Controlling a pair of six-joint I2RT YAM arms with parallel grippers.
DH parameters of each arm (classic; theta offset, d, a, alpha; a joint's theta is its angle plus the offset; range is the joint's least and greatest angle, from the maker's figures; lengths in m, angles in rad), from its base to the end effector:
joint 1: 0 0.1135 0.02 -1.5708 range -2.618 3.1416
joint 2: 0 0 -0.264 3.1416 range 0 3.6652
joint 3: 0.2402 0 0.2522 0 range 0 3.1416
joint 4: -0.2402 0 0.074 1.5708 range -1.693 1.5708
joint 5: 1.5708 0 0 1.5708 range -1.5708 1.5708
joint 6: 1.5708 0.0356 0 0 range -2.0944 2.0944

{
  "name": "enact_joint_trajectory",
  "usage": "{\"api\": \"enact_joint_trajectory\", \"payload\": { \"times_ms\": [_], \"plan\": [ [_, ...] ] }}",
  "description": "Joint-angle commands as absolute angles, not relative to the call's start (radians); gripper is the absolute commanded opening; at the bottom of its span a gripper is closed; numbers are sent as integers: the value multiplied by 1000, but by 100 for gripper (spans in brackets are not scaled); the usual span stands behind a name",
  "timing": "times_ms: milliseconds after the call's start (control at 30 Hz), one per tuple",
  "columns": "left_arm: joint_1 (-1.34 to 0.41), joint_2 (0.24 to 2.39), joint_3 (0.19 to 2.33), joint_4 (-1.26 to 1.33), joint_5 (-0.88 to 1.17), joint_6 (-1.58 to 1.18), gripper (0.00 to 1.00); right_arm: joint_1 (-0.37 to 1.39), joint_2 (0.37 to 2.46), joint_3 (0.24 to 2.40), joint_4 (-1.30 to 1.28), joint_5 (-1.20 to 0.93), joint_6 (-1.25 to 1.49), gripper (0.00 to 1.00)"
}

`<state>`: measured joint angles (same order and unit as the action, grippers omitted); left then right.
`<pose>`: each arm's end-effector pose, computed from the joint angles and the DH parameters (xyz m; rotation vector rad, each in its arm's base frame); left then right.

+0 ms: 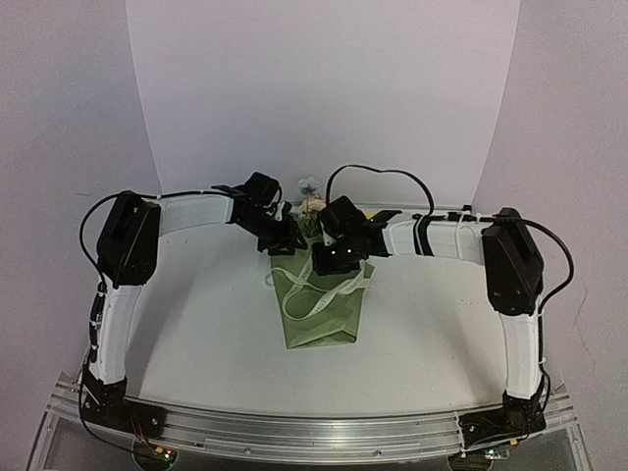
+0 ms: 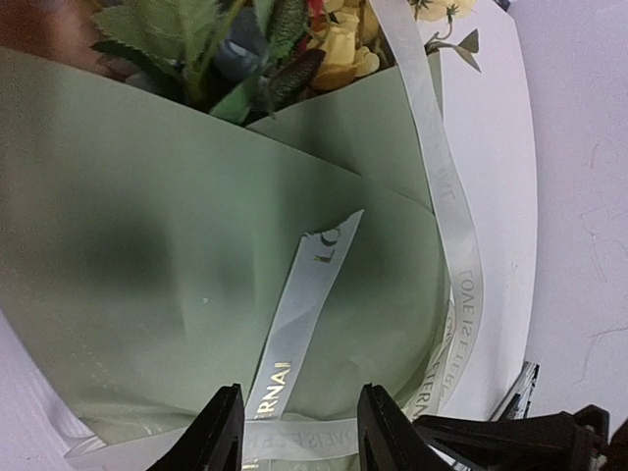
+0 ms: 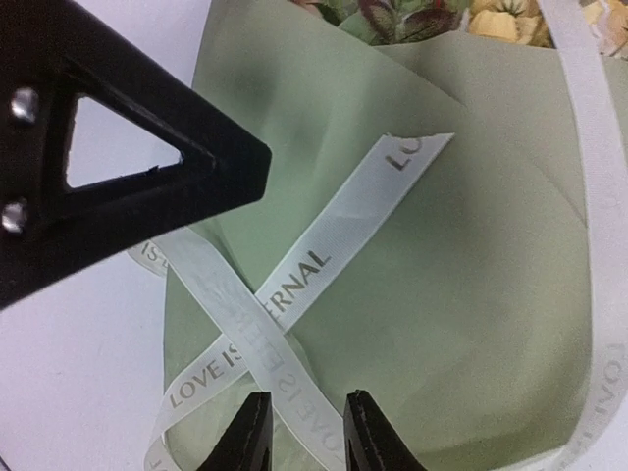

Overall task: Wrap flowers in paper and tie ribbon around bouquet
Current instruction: Cross the ribbon over the folded bouquet.

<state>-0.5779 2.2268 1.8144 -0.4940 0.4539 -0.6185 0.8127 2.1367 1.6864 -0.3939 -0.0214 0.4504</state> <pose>0.4060 -0.2834 0.1960 0.1577 2.6607 -1.0232 0.3302 0.3498 0.2018 -0.4613 2.4621 0.5839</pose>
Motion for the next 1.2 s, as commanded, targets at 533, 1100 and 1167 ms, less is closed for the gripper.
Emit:
{"api": "enact_joint_trajectory", "payload": {
  "times_ms": [533,1100,1167],
  "plan": [
    [-731,2494,2263,-804,53,-467,55,706,1782,1307,-293,148,508,48],
    [-738,2532,2308,-828,-87,-472,11,649,1849,1349,-275,26,513,53],
    [-736,2516,2293,-818,-105,-471,5,642,1868,1366,-275,9,513,54]
  ]
}}
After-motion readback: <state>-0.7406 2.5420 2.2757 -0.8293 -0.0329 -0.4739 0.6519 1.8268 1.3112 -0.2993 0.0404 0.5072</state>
